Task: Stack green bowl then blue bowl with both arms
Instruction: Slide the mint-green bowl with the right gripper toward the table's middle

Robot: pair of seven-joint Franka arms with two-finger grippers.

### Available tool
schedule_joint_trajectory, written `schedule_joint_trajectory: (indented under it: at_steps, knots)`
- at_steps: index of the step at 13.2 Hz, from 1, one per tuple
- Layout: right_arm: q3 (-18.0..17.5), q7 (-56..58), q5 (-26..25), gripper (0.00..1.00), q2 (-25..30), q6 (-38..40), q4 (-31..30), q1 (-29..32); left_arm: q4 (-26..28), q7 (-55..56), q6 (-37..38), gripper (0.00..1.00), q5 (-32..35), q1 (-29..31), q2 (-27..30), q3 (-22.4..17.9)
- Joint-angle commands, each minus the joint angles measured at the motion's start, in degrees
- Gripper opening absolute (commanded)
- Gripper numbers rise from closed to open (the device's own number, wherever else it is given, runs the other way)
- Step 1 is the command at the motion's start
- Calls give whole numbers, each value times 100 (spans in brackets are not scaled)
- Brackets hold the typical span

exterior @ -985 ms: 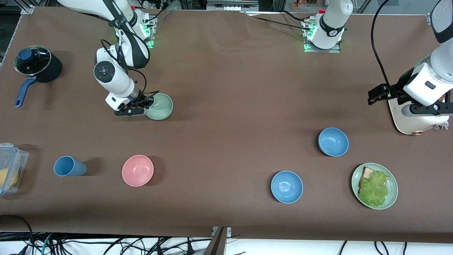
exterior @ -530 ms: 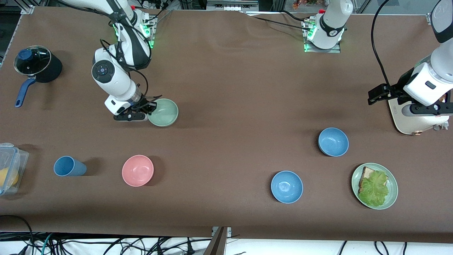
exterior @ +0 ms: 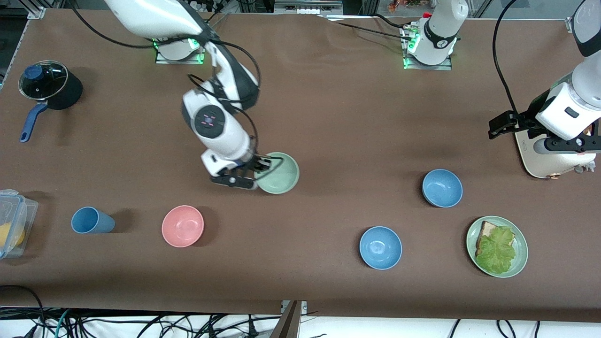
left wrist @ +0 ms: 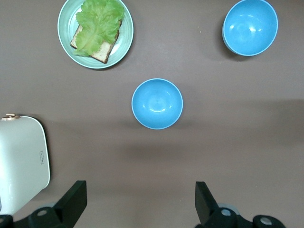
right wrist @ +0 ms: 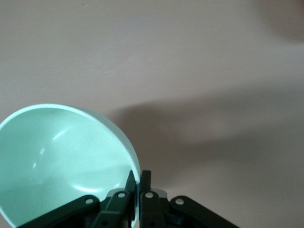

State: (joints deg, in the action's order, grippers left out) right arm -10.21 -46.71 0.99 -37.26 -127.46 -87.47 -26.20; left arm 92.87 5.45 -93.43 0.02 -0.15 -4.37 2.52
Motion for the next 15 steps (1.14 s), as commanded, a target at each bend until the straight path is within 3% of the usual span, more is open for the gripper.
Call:
schedule_joint_trajectory:
  at_steps: [1,7,9,12,15]
  knots:
    - [28,-688,24,0,-763,151,986,-393,-164,87,167,100,183,-20,-65,20]
    - [37,-1595,-11,3,-1099,-498,987,-878,-191,87,194,100,183,-20,-82,20]
    - [37,-1604,-11,49,-1160,-648,960,-922,-191,87,194,100,183,-20,-82,20]
    - [72,-1543,-64,98,-1117,-623,969,-913,-182,87,194,100,183,-29,-82,20]
    - [440,-932,-178,99,-705,252,1065,-721,-191,87,194,100,183,-29,-82,20]
